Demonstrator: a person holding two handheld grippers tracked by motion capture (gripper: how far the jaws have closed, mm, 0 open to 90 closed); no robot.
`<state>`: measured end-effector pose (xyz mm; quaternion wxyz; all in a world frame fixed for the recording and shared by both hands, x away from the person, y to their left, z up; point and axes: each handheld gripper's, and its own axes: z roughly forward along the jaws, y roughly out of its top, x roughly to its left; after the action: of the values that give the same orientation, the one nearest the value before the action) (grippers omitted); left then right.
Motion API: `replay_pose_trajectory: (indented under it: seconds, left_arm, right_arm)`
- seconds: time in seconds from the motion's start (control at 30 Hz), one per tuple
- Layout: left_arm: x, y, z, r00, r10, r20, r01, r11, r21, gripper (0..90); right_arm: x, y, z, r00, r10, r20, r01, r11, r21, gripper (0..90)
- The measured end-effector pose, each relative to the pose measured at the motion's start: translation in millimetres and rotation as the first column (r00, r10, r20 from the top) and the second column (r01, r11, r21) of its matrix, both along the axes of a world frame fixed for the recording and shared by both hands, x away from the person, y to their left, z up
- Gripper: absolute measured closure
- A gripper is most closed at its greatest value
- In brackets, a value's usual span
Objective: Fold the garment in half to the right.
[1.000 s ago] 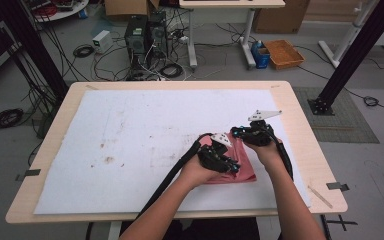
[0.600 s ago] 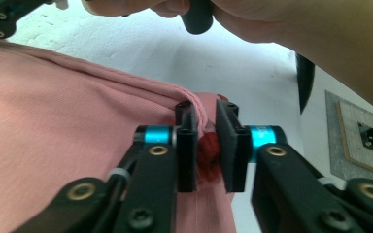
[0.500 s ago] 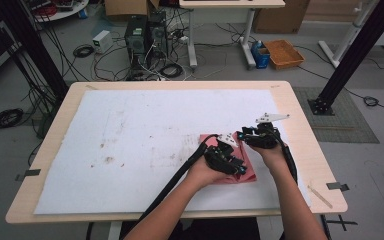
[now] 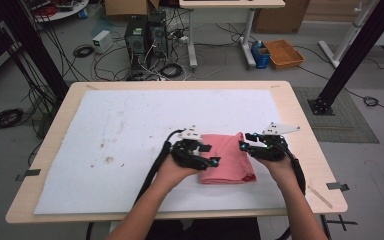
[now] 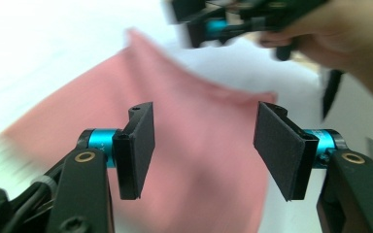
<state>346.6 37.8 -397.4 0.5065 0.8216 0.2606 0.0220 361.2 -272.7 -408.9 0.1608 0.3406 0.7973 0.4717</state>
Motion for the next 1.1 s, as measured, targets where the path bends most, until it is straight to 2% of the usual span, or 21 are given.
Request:
replay_pose_trajectory:
  seconds: [0.1, 0.2, 0.23, 0.27, 0.3, 0.33, 0.43, 0.53, 0.7, 0.9, 0.97, 1.1]
  left_arm:
    - [-3.0, 39.6, -4.8, 0.9975, 0.070, -0.003, -0.070, 0.9972, -0.026, 37.1]
    - [-6.1, 72.4, -9.5, 0.9904, 0.138, -0.015, -0.138, 0.9884, -0.062, 36.0]
    - [-6.1, 72.4, -9.5, 0.9904, 0.138, -0.015, -0.138, 0.9884, -0.062, 36.0]
    - [-5.9, 88.7, -8.9, 0.9853, 0.169, -0.021, -0.170, 0.9838, -0.056, 35.7]
    - [-5.9, 88.7, -8.9, 0.9853, 0.169, -0.021, -0.170, 0.9838, -0.056, 35.3]
    - [-7.0, 101.4, -7.3, 0.9823, 0.187, -0.012, -0.187, 0.9795, -0.074, 35.2]
    - [-7.5, 123.0, -5.2, 0.9750, 0.222, -0.016, -0.222, 0.9694, -0.105, 35.2]
    - [-7.7, 137.8, -3.1, 0.9669, 0.254, -0.022, -0.255, 0.9583, -0.129, 35.2]
    - [-8.7, 147.1, -0.2, 0.9646, 0.263, -0.018, -0.263, 0.9543, -0.142, 34.7]
    - [-8.3, 147.0, -2.1, 0.9669, 0.254, -0.019, -0.255, 0.9582, -0.130, 34.6]
    - [-7.6, 145.9, -3.3, 0.9686, 0.248, -0.023, -0.248, 0.9605, -0.126, 34.4]
    - [-7.4, 146.1, -2.8, 0.9699, 0.243, -0.020, -0.243, 0.9615, -0.128, 34.3]
  right_arm:
    - [-8.4, 2.0, -0.6, 0.9997, 0.023, 0.000, -0.023, 1.000, -0.012, 54.3]
    - [-14.0, 4.5, -2.5, 0.9997, 0.026, 0.001, -0.026, 0.999, -0.039, 53.1]
    - [-15.2, 5.2, -3.4, 0.9996, 0.027, 0.002, -0.027, 0.999, -0.041, 53.0]
    - [-16.6, 6.0, -4.1, 0.9996, 0.027, -0.002, -0.027, 0.999, -0.038, 52.0]
    - [-17.7, 6.8, -4.8, 0.9997, 0.025, -0.001, -0.025, 0.999, -0.041, 51.2]
    - [-19.2, 7.3, -5.1, 0.9997, 0.026, 0.002, -0.026, 0.999, -0.042, 50.6]
    - [-24.5, 7.0, -5.0, 0.9994, 0.029, 0.018, -0.028, 0.999, -0.042, 49.3]
    - [-31.5, 4.5, -4.7, 0.9994, 0.024, 0.024, -0.024, 0.999, -0.032, 49.3]
    - [-40.2, 1.5, -6.3, 0.9995, 0.027, 0.017, -0.027, 0.999, -0.020, 49.3]
    - [-48.8, -2.3, -10.0, 0.9996, 0.019, 0.020, -0.019, 0.999, -0.026, 48.2]
    - [-50.4, -2.0, -13.5, 0.9998, 0.018, 0.009, -0.018, 0.999, -0.029, 48.2]
    - [-54.1, 0.8, -22.7, 0.9993, 0.027, -0.027, -0.029, 0.997, -0.067, 52.3]
